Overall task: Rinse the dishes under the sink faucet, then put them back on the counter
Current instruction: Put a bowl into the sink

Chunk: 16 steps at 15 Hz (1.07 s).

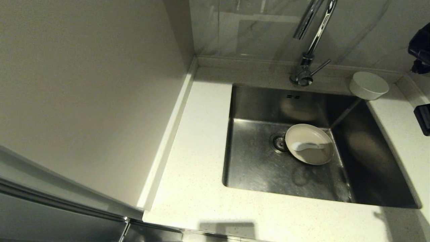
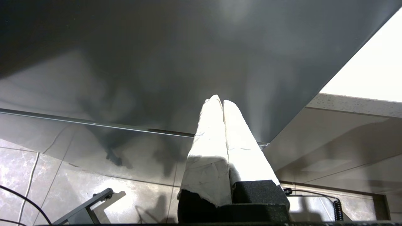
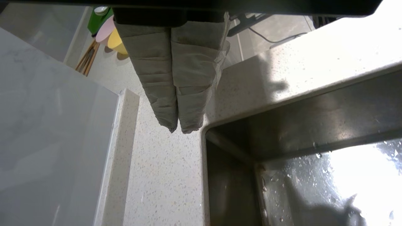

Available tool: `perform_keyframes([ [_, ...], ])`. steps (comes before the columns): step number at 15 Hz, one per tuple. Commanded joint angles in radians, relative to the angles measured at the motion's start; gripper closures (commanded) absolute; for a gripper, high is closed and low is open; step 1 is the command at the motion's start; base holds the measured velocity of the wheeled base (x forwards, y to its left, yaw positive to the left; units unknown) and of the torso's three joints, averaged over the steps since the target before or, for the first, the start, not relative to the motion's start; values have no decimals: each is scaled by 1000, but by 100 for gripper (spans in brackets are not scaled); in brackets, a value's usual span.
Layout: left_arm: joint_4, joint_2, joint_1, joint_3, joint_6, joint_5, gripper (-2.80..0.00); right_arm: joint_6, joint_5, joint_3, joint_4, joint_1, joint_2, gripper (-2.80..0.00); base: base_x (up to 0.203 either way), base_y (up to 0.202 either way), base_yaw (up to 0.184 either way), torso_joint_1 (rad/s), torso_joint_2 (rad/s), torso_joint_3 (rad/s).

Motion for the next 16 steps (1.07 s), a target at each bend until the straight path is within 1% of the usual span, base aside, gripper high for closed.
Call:
perform_keyframes([
  [1,-1,-3,0,0,-1,0,0,3,-18,-2,3,12,10,0,0,0,0,0,0,0],
  [2,-1,-3,0,0,-1,0,0,-9,-13,-2,-6,12,10,0,0,0,0,0,0,0],
  [3,-1,-3,0,0,-1,0,0,-24,11,-1,-37,11,10,0,0,0,0,0,0,0],
  [4,-1,-3,0,0,-1,0,0,-65,55,-1,-88,3,9,0,0,0,0,0,0,0],
  [5,-1,-3,0,0,-1,0,0,-134,66,-1,-149,-24,8,0,0,0,0,0,0,0],
  [6,-1,-3,0,0,-1,0,0,-215,74,0,-244,-56,8,0,0,0,0,0,0,0],
  [7,-1,-3,0,0,-1,0,0,-295,89,0,-352,-91,11,-280,0,0,0,0,0,0],
  [8,-1,-3,0,0,-1,0,0,-387,125,0,-443,-126,17,-280,0,0,0,0,0,0],
  [9,-1,-3,0,0,-1,0,0,-483,185,0,-526,-168,25,-280,0,0,0,0,0,0],
  [10,-1,-3,0,0,-1,0,0,-562,248,0,-614,-213,37,-280,0,0,0,0,0,0],
  [11,-1,-3,0,0,-1,0,0,-634,299,0,-668,-251,47,-280,0,0,0,0,0,0],
  [12,-1,-3,0,0,-1,0,0,-727,364,-1,-696,-288,52,-280,0,0,0,0,0,0],
  [14,-1,-3,0,0,-1,0,0,-933,563,-1,-727,-365,59,-280,0,0,0,0,0,0],
  [15,-1,-3,0,0,-1,0,0,-1004,630,-1,-736,-391,72,-280,0,0,0,0,0,0],
  [16,-1,-3,0,0,-1,0,0,-1059,655,-1,-752,-403,97,-280,0,0,0,0,0,0],
])
